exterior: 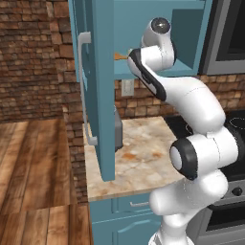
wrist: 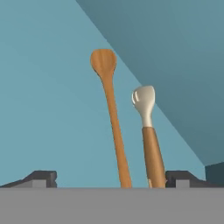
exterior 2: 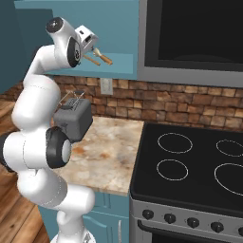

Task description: Organize the utensils by type. Pick up the wooden spoons from the counter and place them in the open cabinet. Then pick up the metallic utensils from the counter and place them in the open drawer.

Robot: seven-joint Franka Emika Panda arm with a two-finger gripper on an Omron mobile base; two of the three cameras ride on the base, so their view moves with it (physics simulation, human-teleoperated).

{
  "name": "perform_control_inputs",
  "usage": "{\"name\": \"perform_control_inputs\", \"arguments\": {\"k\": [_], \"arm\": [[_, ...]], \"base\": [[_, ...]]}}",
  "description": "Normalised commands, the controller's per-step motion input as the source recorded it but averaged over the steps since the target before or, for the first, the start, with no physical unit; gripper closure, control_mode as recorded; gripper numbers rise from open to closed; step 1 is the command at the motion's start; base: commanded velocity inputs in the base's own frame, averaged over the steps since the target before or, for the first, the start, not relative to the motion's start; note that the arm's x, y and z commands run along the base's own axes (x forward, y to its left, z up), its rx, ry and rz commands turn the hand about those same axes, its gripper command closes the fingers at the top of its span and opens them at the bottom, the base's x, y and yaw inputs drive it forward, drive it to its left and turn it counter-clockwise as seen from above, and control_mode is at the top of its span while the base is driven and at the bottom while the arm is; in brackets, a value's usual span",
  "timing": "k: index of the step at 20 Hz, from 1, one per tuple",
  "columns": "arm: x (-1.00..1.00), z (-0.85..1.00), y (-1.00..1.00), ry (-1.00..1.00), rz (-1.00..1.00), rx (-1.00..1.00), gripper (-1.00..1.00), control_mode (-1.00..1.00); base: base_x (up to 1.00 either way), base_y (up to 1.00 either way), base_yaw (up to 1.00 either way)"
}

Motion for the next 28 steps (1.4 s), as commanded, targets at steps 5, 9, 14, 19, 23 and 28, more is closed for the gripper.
{"name": "perform_control_inputs", "arguments": {"k": [5, 9, 14, 19, 23, 28], "arm": [[-0.9, 0.0, 0.0, -0.02, 0.0, 0.0, -1.0, -1.0], [-0.97, 0.03, -0.05, 0.0, 0.0, 0.03, -1.0, -1.0], [-1.0, 0.04, -0.1, 0.01, 0.0, 0.11, -1.0, -1.0], [-0.92, 0.01, -0.02, 0.08, 0.0, 0.15, -1.0, -1.0], [-0.72, 0.0, -0.01, 0.14, 0.0, 0.16, -1.0, -1.0], [-0.61, -0.05, 0.0, 0.15, 0.0, 0.06, -1.0, -1.0]], "base": [[0.0, 0.0, 0.0], [0.0, 0.0, 0.0], [0.0, 0.0, 0.0], [0.0, 0.0, 0.0], [0.0, 0.0, 0.0], [0.0, 0.0, 0.0]]}}
